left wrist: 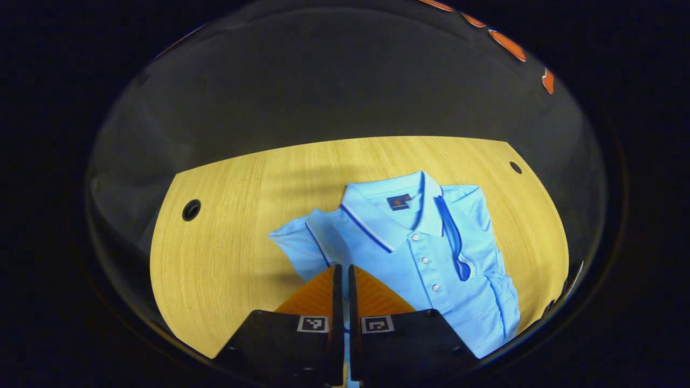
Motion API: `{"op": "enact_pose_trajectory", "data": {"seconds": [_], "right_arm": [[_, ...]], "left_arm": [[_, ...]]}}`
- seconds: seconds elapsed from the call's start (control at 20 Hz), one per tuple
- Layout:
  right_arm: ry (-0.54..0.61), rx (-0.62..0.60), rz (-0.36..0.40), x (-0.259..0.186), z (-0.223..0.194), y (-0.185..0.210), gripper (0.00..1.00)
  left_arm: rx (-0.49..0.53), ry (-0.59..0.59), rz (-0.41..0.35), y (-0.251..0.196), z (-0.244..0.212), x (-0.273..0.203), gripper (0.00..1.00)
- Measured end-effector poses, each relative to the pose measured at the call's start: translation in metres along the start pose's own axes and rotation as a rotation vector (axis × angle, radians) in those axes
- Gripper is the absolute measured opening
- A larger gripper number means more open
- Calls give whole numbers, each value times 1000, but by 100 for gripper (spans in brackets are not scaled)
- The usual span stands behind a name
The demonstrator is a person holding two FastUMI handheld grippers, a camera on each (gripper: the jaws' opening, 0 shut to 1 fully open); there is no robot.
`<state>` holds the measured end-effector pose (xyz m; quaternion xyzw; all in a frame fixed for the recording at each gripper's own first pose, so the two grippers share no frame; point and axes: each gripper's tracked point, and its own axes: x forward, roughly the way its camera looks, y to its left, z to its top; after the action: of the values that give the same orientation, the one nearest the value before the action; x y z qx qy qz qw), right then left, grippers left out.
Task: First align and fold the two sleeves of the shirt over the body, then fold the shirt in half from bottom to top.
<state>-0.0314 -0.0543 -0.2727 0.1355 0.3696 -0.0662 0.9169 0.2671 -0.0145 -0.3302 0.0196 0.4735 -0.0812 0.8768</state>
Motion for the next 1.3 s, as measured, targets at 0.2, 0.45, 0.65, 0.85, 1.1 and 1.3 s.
{"op": "enact_pose_trajectory", "data": {"seconds": [0.2,0.45,0.65,0.85,1.1,1.3], "right_arm": [[22,18,-18,-10,-18,-4,94],[26,26,-11,-20,-28,-9,94],[41,-14,41,-20,-32,-8,94],[56,-83,129,-17,-36,1,94],[90,-191,241,-15,-47,18,95],[114,-272,303,-13,-60,27,95]], "left_arm": [[80,15,-47,-32,0,8,8],[148,48,-133,-78,-10,13,15],[148,27,-135,-82,-24,-11,39],[91,-27,-116,-71,-50,-62,84],[-35,-40,-39,-52,-110,-122,99],[-69,-58,-16,-47,-164,-163,99]]}}
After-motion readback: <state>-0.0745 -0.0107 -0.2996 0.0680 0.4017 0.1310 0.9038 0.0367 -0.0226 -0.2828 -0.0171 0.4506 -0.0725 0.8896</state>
